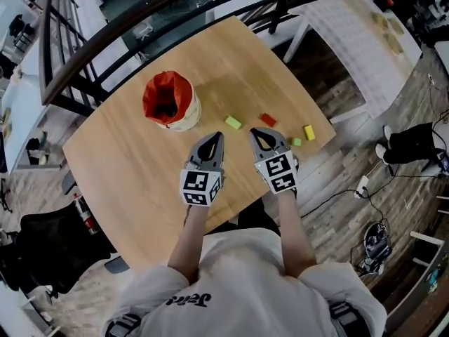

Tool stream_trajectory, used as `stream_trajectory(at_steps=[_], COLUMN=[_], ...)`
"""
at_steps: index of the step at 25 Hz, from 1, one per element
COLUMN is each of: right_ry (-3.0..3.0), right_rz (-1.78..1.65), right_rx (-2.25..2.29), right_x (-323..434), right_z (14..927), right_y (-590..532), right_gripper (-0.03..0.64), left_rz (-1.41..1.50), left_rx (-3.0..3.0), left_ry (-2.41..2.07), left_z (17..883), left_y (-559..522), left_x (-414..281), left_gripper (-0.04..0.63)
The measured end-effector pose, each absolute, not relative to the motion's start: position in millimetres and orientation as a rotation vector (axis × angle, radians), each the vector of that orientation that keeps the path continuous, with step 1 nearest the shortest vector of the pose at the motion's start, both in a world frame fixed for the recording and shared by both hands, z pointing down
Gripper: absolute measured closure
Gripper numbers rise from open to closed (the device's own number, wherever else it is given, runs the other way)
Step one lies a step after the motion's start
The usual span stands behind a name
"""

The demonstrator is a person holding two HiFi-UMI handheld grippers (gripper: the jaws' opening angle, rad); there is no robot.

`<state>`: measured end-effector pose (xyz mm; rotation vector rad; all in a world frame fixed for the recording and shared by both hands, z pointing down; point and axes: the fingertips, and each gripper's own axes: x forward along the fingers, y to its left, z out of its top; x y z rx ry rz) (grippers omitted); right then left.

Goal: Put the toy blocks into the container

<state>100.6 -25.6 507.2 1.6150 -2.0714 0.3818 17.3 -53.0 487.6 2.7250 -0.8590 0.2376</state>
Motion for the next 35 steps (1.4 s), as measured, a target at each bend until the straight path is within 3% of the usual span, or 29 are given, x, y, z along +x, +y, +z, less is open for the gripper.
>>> stream_trajectory(at_steps=[6, 8, 9, 23, 35], right_ry=[-2.036, -2.016, -2.006, -1.888, -1.83], right_rz=[0.499, 0.52, 0.522, 0.581, 0.505], right_rx=[1.435, 1.358, 1.32, 1.081, 0.974], right_x=[99.7, 97.2, 96.1, 93.0, 95.8], right_z=[571.6, 594.3, 605.3, 714.0, 722.5], right_y=[-55.0, -64.1, -68.9, -98.7, -99.9], right_gripper=[0.588, 0.458, 0.453, 0.453, 0.482], left_rz=[0.294, 0.321, 0.334, 0.478, 0.451], left_rx=[2.682, 2.671, 2.666, 2.663, 2.65], left_ry=[-0.863, -0.864, -0.865, -0.776, -0.796], left_z=[522.1, 534.0, 540.2, 585.8, 580.6], left_y=[-79.3, -87.6, -91.8, -107.9, -104.1], left_x=[25.4, 24.1, 23.4, 25.0, 13.5], left_gripper=[0.588, 0.588, 0.588, 0.588, 0.588])
